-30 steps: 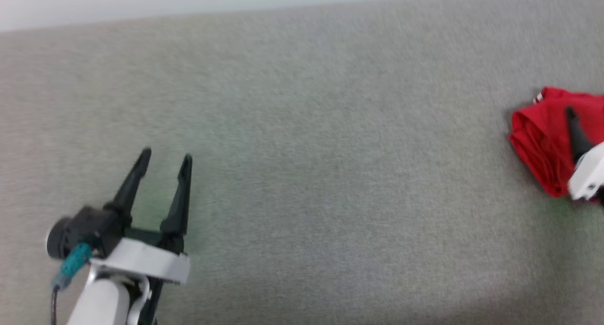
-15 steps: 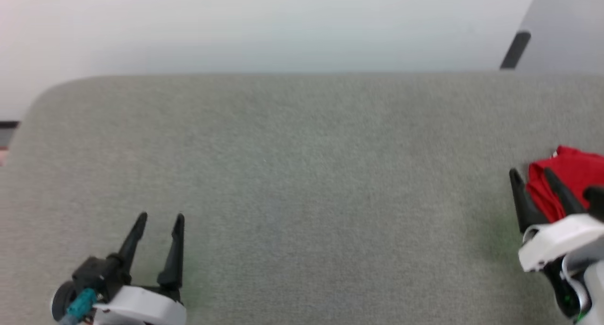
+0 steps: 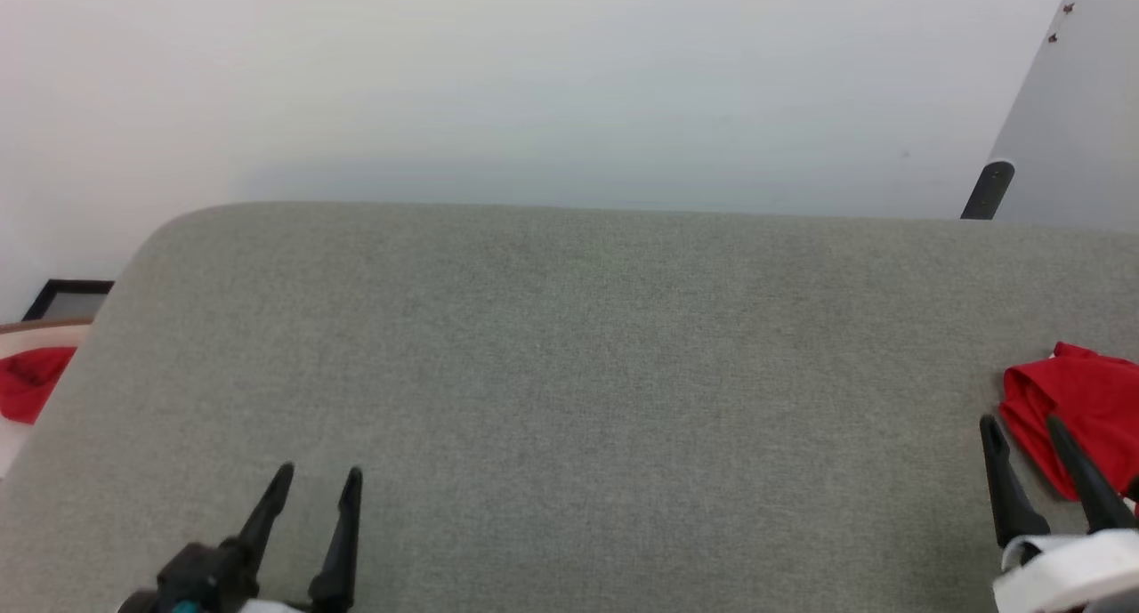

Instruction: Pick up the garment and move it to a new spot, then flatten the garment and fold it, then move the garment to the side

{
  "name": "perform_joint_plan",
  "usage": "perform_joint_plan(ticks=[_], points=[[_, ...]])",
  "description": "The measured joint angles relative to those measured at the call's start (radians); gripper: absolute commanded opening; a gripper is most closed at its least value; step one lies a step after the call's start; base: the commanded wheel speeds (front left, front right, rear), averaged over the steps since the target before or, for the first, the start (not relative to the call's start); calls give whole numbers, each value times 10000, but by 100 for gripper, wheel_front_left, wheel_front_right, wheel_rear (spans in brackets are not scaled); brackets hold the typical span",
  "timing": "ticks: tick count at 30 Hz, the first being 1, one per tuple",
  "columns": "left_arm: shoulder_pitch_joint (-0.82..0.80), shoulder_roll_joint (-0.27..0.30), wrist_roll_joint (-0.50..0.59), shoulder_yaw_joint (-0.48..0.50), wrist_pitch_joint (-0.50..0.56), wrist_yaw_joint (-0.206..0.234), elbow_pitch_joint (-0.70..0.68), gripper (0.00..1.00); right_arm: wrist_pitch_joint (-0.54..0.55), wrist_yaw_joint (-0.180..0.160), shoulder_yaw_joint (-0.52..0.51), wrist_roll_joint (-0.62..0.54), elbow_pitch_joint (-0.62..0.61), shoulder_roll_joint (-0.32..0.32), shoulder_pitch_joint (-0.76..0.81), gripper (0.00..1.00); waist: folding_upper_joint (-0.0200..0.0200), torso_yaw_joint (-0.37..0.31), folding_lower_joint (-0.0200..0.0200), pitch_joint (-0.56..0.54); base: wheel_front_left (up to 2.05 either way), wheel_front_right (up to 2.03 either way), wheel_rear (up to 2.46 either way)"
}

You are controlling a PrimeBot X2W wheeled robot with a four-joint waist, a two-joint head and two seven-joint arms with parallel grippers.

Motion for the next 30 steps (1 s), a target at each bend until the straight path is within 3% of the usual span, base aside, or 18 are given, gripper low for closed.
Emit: perform_joint_plan(ticks=[12, 30], points=[[1469, 88, -109, 211, 0, 146, -955, 100, 878, 0, -1089, -412, -2159, 805, 1882, 100, 0, -144, 0, -44, 0, 0, 0], [1676, 228, -313, 219, 102, 267, -1475, 100, 1250, 0, -1360, -614, -3080, 1214, 2321, 100, 0, -167, 0, 40, 0, 0, 0]])
